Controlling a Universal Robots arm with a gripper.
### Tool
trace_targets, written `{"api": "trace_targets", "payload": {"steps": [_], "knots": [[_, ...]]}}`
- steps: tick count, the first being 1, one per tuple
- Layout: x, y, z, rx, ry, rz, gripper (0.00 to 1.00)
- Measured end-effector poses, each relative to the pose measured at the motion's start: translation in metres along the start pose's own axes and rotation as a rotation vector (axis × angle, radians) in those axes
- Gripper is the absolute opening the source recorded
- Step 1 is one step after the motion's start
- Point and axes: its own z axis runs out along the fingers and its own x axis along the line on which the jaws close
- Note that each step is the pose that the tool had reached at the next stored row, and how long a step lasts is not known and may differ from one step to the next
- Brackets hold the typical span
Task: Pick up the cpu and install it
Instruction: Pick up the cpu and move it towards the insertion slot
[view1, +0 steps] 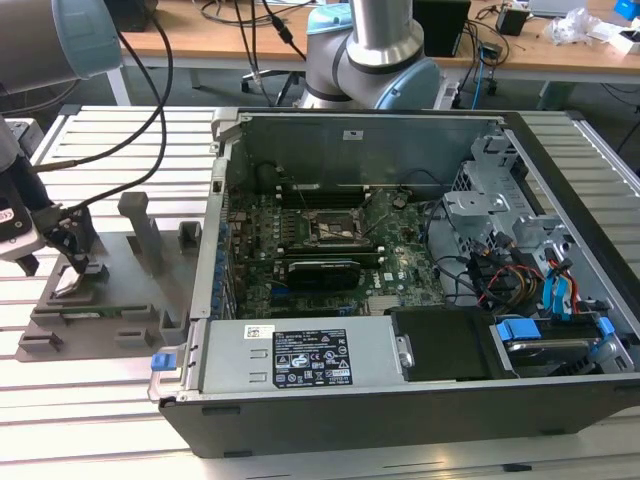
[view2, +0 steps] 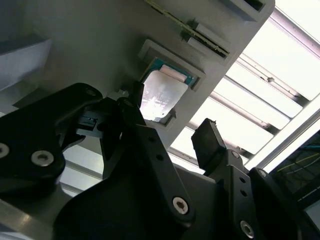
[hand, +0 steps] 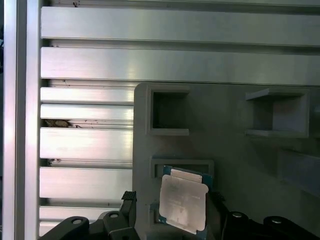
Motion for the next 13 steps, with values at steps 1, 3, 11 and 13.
{"api": "trace_targets", "payload": {"steps": [1,3,11,13], "knots": [[0.0,0.0,0.0,0.0,0.0,0.0,0.65],[-0.0001,0.0,0.0,-0.0001,0.0,0.0,0.58],[-0.0001,0.0,0.0,0.0,0.0,0.0,0.58],[-0.0002,0.0,0.0,0.0,0.0,0.0,0.59]]}}
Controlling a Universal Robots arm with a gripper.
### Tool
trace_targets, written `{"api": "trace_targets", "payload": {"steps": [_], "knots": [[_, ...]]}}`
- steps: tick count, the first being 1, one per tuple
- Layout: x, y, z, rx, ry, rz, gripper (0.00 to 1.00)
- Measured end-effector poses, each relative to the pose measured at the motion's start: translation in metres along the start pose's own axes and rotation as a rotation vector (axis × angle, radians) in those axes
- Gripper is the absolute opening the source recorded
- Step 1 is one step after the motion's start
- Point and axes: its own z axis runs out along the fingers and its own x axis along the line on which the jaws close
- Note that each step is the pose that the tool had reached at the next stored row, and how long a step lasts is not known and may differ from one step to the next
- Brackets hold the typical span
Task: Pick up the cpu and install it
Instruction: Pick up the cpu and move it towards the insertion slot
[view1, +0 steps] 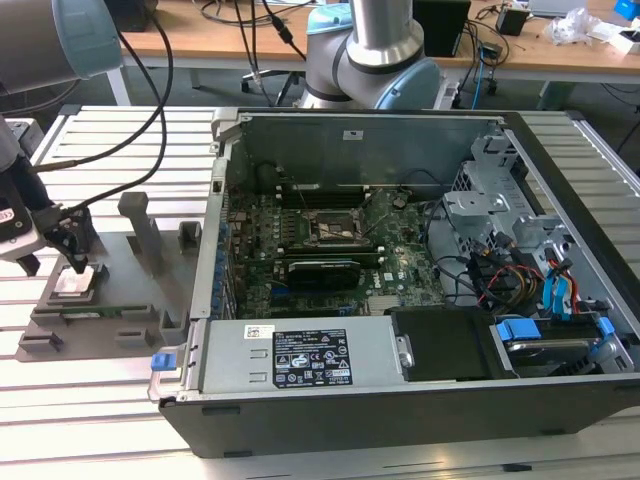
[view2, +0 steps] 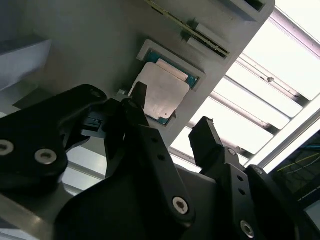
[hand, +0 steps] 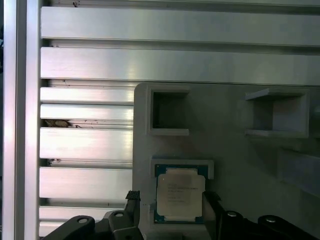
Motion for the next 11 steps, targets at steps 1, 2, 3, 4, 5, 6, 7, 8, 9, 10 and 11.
{"api": "trace_targets", "payload": {"steps": [1,2,3,4,5,6,7,8,9,10,11], "knots": [[0.0,0.0,0.0,0.0,0.0,0.0,0.65],[0.0,0.0,0.0,0.0,0.0,0.0,0.65],[-0.0003,-0.0001,0.0005,0.0,0.0,0.0,0.65],[-0.0032,-0.0004,0.002,0.0,0.0005,0.0,0.65],[-0.0053,-0.0005,0.0032,0.0,0.0007,0.0,0.65],[-0.0083,-0.0009,0.0066,0.0,0.0015,-0.001,0.65],[-0.0085,-0.001,0.0096,0.0,0.0019,-0.002,0.65],[-0.0086,-0.0012,0.0124,0.0,0.0025,-0.003,0.65],[-0.0087,-0.0014,0.0142,0.0,0.0028,-0.004,0.65],[-0.0096,-0.0016,0.018,-0.0001,0.0036,-0.005,0.65],[-0.0103,-0.0016,0.0199,-0.0001,0.0037,-0.006,0.65]]}}
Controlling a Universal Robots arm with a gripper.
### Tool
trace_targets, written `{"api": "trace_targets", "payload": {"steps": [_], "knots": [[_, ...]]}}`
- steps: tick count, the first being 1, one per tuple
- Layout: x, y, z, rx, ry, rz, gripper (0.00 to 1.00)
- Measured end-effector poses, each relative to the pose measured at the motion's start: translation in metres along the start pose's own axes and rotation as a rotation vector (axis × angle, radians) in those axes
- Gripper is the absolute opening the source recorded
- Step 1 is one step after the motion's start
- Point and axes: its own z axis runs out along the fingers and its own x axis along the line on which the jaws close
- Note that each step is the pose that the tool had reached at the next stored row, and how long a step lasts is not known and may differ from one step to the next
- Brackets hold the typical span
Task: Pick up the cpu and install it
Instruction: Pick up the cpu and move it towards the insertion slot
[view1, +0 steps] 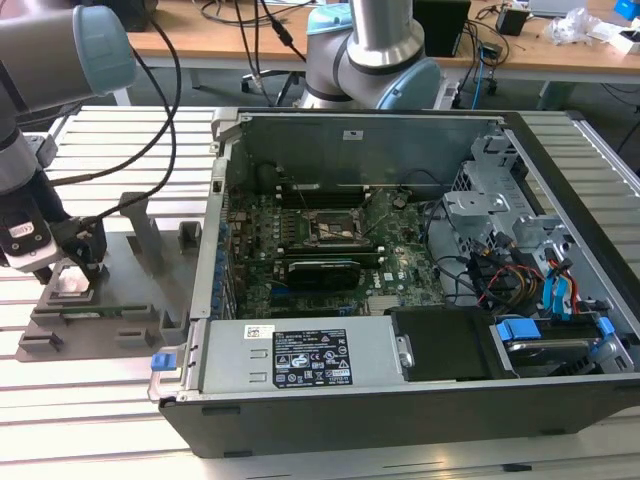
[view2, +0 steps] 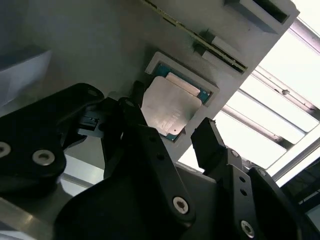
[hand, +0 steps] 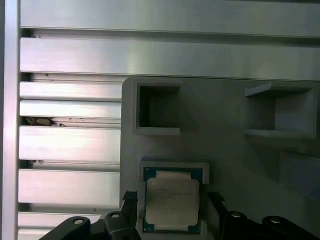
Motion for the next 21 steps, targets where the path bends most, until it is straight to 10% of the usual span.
{"api": "trace_targets", "payload": {"steps": [21], "knots": [[-0.0028,-0.0008,0.0097,-0.0005,0.0001,-0.005,0.55]]}}
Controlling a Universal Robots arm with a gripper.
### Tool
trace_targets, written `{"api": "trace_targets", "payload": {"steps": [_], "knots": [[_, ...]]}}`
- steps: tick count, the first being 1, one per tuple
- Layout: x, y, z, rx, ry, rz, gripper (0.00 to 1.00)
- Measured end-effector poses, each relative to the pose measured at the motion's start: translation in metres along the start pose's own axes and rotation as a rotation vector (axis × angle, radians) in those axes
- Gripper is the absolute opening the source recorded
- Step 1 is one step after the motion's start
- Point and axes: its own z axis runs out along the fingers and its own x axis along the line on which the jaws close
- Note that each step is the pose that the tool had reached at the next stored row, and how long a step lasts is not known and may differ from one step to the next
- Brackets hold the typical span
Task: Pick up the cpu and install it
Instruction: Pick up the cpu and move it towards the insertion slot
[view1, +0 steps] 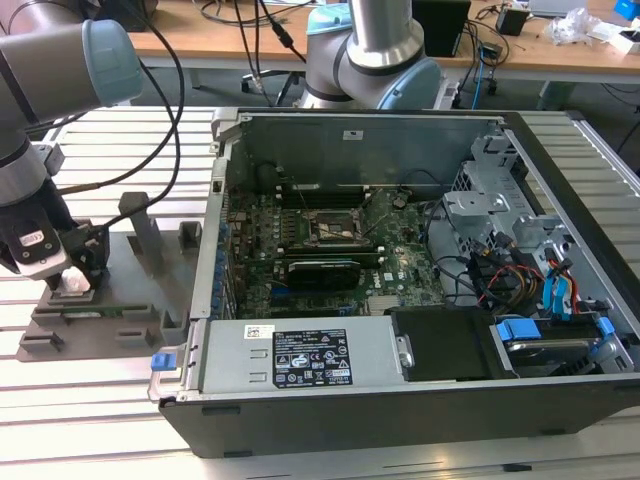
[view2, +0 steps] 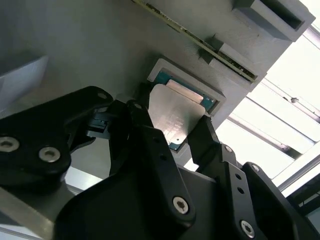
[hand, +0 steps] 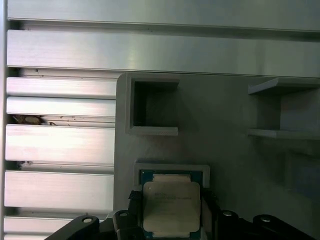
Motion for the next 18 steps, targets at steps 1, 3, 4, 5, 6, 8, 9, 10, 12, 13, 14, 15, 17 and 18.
{"api": "trace_targets", "payload": {"steps": [1,3,4,5,6,8,9,10,12,13,14,15,17,18], "knots": [[0.0,0.0,0.0,-0.0001,-0.0001,0.0,0.55],[0.0,0.0,0.0,-0.0001,0.0,0.0,0.55],[0.0,0.0,0.0,-0.0001,0.0,0.0,0.55],[0.0,0.0,0.0,-0.0001,-0.0001,0.0,0.55],[0.0,0.0,0.0,-0.0001,-0.0001,0.0,0.55],[0.0,0.0,0.0,-0.0002,0.0,0.0,0.55],[0.0,0.0,0.0,-0.0002,0.0,0.0,0.55],[0.0,0.0,0.0,-0.0003,0.0,0.0,0.55],[0.0,0.0,0.0,-0.0003,-0.0001,0.0,0.55],[0.0,0.0,0.0,-0.0003,-0.0001,0.0,0.55],[0.0,0.0,0.0,-0.0004,-0.0001,0.0,0.55],[0.0,0.0,0.0,-0.0004,0.0,0.0,0.55],[0.0,0.0,0.0,-0.0006,-0.0001,0.0,0.55],[0.0,0.0,0.0,-0.0006,-0.0001,0.0,0.55]]}}
